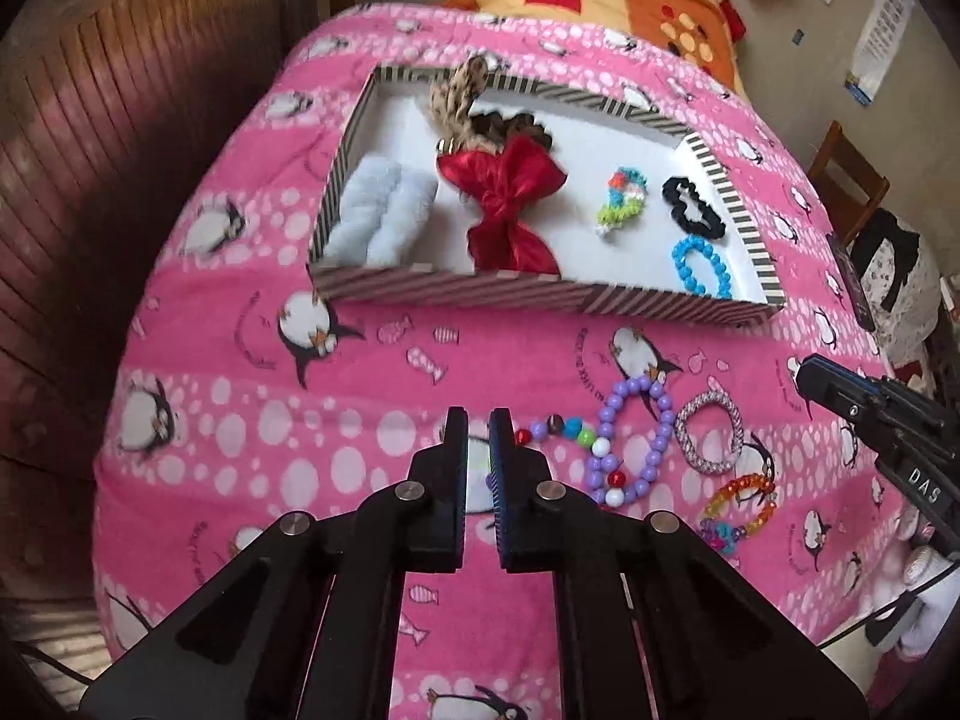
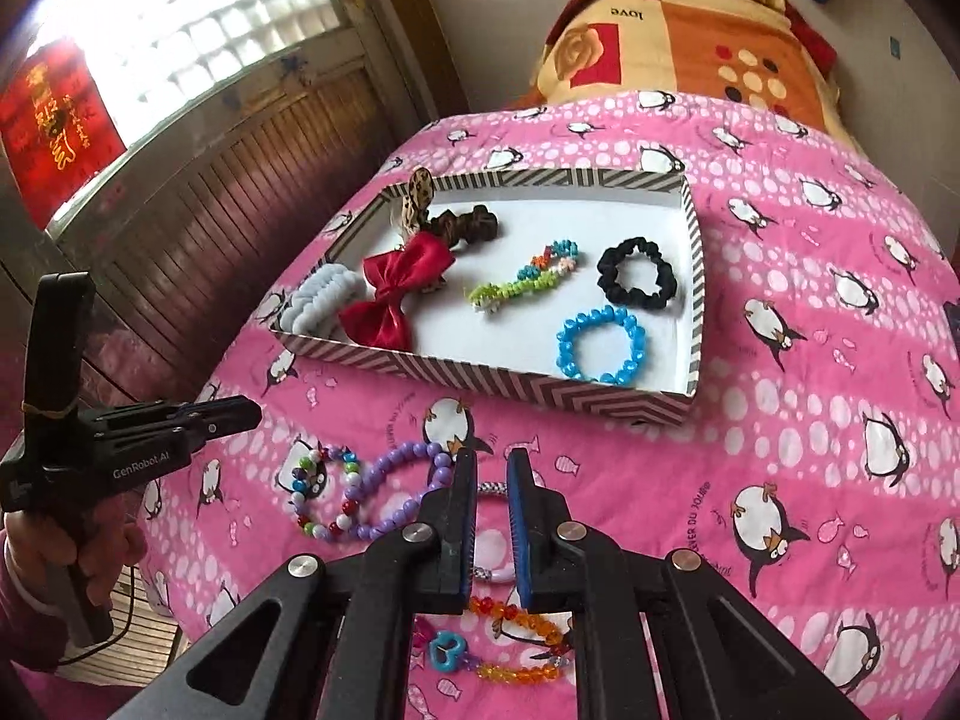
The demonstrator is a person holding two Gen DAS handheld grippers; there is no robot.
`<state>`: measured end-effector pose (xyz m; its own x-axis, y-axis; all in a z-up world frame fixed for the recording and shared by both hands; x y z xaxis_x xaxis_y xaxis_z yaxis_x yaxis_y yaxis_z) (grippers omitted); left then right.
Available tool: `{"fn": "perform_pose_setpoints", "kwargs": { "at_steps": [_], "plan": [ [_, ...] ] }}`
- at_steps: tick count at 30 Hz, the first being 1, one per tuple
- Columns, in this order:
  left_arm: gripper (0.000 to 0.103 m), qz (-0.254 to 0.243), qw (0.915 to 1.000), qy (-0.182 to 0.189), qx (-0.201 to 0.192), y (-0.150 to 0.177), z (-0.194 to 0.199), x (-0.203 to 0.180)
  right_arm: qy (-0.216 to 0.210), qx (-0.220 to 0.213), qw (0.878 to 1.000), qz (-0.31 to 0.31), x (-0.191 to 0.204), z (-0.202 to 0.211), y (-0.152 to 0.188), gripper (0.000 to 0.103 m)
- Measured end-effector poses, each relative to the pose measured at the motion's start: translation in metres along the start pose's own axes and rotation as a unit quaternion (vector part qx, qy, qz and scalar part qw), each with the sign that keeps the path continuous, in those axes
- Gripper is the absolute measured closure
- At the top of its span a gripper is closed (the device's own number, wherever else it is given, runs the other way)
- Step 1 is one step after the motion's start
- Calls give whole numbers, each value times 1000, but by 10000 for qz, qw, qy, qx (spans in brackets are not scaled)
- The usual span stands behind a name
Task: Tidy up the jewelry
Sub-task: 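Grasp the multicolour bead bracelet with the left tool while the right tool grasps the silver rhinestone bracelet, then carry both bracelets into the box and open both tools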
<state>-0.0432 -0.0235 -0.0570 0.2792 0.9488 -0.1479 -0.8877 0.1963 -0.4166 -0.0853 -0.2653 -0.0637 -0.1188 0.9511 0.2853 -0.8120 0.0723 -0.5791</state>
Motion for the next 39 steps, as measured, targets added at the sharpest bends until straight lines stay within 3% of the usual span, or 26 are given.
{"fn": "perform_pose_setpoints", "kwargs": {
  "at_steps": [1,5,6,8,11,13,14,16,18,21,25,33,39],
  "plan": [
    [94,67,10000,-8,34,2,-3,2,13,60,10000,19,0,-4,1,94],
    [65,127,9995,-36,275,13,-20,2,473,546,9972,177,-7,-27,17,88],
    [64,122,9994,-39,329,16,-26,1,516,628,9965,201,-9,-32,20,83],
    [62,85,9988,-168,449,19,-37,0,507,773,9955,195,-14,-43,27,63],
    [62,24,9985,-349,410,22,-45,-2,470,937,9942,236,-15,-55,32,63],
    [62,-76,9987,-382,342,20,-46,-9,511,889,9942,319,-14,-59,31,65],
    [64,-104,9987,-367,331,19,-48,-11,538,860,9941,392,-13,-62,30,75],
    [89,-171,9987,-393,259,17,-51,-13,575,812,9941,441,-13,-66,29,87],
    [95,-220,9989,-308,270,15,-50,-13,498,749,9952,376,-13,-65,27,93],
    [95,-90,9995,7,313,10,-39,-6,358,610,9972,240,-13,-54,22,95],
    [95,-49,9997,230,78,-6,-9,-3,277,334,9990,114,-13,-32,10,95],
    [95,-191,9989,237,-365,-41,36,-7,260,-9,9996,87,-9,-10,-14,95],
    [95,-361,9974,210,-592,-72,48,-23,344,-123,9993,59,-13,-12,-40,95]
  ]
}}
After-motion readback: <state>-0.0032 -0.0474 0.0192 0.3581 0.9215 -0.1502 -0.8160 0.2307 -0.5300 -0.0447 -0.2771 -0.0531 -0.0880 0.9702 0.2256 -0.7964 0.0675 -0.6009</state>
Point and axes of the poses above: each gripper's, at about its wrist camera, not at the fingertips, and z roughly against the way its jaws point, x to its left, y to its underside, the point moved 4 cm from there along -z, roughly the way its jaws point
